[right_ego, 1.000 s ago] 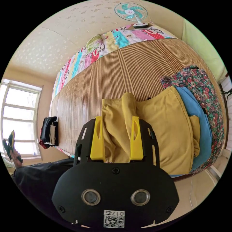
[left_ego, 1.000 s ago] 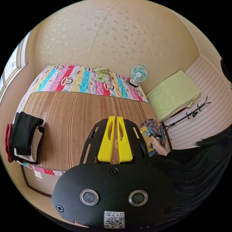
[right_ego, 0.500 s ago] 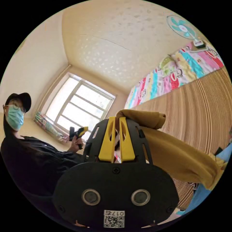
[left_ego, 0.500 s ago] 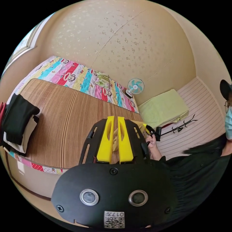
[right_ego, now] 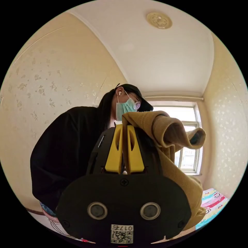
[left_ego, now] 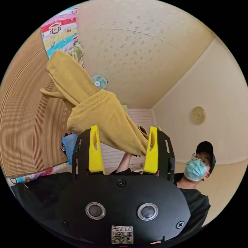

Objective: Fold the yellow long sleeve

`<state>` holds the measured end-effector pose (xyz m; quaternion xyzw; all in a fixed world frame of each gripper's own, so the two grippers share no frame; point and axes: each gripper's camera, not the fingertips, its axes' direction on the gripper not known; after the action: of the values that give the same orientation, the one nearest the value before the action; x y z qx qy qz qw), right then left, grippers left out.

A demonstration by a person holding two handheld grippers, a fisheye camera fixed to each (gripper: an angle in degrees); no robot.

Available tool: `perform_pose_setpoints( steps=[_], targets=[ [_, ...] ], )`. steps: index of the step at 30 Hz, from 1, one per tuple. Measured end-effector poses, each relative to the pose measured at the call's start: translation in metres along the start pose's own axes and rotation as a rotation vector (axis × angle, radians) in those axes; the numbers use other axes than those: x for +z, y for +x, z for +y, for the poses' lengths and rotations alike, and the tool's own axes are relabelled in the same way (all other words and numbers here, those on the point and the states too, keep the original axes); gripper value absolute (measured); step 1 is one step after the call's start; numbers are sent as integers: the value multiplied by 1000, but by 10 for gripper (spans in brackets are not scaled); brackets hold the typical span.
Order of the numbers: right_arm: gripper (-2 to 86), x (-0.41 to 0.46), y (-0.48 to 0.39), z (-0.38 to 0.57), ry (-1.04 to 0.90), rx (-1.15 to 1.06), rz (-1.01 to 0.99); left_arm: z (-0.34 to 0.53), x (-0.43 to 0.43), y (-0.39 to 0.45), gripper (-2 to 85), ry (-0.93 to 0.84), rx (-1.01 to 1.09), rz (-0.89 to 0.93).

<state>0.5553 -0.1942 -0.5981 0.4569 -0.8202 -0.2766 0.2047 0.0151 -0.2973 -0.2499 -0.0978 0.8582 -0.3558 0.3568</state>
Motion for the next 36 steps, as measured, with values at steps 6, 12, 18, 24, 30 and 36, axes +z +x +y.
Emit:
perform_pose_setpoints(
  steps=[6,12,18,24,30,36],
  targets=[
    [21,64,-20,59,-47,327,-4,-23,42,-37,2,-149,-227,225],
    [23,96,-115,67,-303,424,412,-104,20,91,-6,-298,220,187],
    [23,84,-143,56,-205,399,564,-115,63,115,99,-599,105,-292],
    [20,56,-114,15,24,178,317,-100,58,74,199,-602,-146,-322],
    [20,63,-59,-31,60,10,-14,-80,-9,95,201,-323,-204,-114],
    [18,73,15,-34,130,-41,-272,-53,-26,89,202,-282,-335,30]
  ],
)
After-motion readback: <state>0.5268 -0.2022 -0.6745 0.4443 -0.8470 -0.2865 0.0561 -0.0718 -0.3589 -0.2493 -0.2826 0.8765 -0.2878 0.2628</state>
